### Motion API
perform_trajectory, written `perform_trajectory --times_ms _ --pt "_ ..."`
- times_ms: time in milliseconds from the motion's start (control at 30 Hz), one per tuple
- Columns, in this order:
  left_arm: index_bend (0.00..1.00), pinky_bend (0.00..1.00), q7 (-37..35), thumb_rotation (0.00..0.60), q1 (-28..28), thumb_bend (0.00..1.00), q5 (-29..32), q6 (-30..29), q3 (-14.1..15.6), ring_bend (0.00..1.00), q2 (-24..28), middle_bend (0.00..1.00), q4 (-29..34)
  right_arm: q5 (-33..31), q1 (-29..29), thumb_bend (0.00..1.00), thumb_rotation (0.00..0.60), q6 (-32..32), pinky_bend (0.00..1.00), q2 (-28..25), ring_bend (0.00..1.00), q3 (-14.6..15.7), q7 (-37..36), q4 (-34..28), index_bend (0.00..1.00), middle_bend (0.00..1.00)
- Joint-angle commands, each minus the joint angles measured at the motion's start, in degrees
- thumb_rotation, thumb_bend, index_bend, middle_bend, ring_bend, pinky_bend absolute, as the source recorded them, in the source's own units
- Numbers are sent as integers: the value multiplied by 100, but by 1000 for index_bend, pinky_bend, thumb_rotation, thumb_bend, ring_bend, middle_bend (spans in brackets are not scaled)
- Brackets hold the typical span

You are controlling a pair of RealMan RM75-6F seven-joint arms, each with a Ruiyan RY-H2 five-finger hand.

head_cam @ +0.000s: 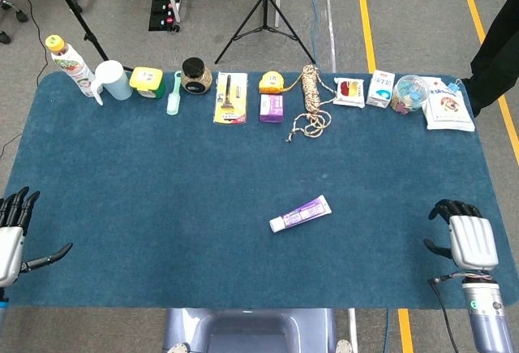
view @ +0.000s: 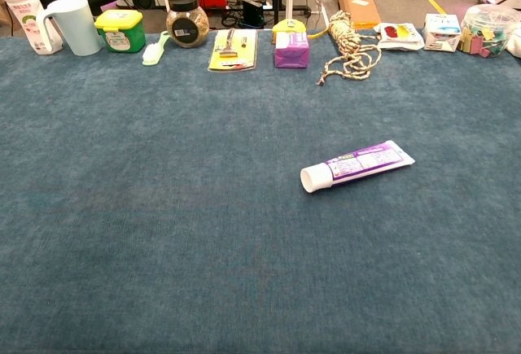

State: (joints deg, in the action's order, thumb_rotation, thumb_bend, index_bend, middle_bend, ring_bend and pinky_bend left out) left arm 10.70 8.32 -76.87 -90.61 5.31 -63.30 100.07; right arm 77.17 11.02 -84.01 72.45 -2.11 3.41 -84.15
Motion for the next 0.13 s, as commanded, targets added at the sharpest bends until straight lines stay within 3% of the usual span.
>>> perform_trajectory --times_ms 33,133 --pt "0 0 -35 254 -63 0 -31 49 -4 0 -31 0 -41 14 -158 127 600 -97 280 -57 298 35 30 -93 474 344" --pt "0 0 -14 255 -72 0 -103 131 -37 0 -48 0 -38 25 -210 126 600 -83 280 -87 298 18 1 -133 475 344"
